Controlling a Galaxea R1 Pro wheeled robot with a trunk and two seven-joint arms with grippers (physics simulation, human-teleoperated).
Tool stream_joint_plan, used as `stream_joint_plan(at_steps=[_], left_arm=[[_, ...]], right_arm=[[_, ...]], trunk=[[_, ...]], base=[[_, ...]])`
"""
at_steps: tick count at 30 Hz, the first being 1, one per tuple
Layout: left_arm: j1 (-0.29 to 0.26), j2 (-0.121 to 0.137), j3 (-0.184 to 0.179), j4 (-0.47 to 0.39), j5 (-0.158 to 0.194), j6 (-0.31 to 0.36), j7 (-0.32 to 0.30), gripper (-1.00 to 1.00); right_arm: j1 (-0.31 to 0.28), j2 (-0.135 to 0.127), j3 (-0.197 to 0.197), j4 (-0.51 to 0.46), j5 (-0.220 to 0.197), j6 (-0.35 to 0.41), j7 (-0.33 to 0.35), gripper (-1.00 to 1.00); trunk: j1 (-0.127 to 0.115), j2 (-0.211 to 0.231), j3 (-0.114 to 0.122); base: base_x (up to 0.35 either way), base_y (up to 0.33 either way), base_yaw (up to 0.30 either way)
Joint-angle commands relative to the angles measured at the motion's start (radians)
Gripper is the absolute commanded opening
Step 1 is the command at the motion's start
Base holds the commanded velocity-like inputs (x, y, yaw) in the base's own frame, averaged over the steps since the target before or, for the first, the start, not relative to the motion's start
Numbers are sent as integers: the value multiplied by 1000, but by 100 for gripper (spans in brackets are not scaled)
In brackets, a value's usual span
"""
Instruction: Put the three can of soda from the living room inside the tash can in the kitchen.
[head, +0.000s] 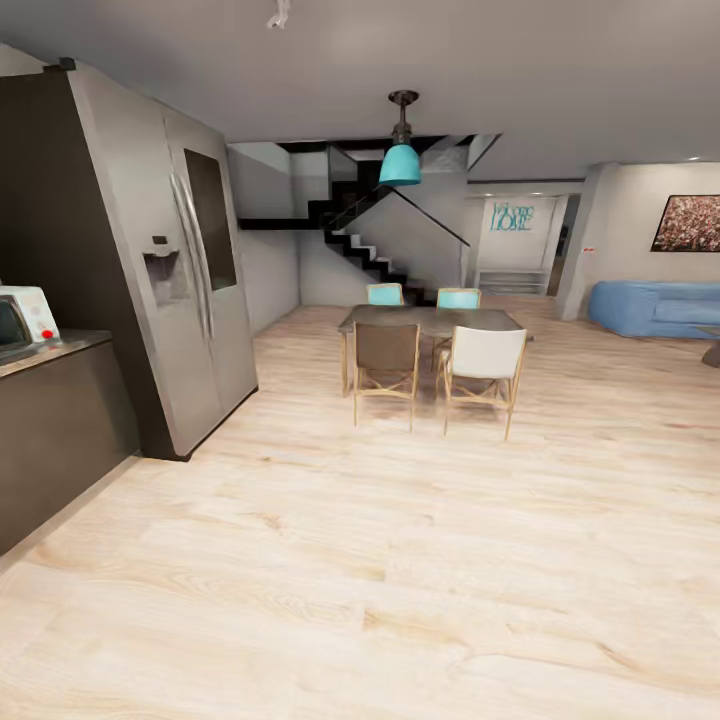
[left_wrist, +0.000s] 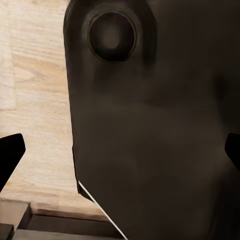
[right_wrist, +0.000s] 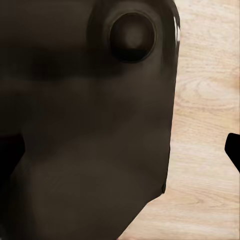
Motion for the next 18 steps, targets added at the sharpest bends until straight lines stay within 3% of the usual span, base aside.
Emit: stream_joint_plan(at_steps=[1,18], left_arm=[[0,0,0,0,0,0,0,100],[-3,-4,6,-3,-1,-4,-2,100]], right_arm=[[0,0,0,0,0,0,0,100],[-2,-3,6,4,7,8,25,100]], trunk=[[0,0,0],[0,0,0]], base=[[0,0,0],[0,0,0]])
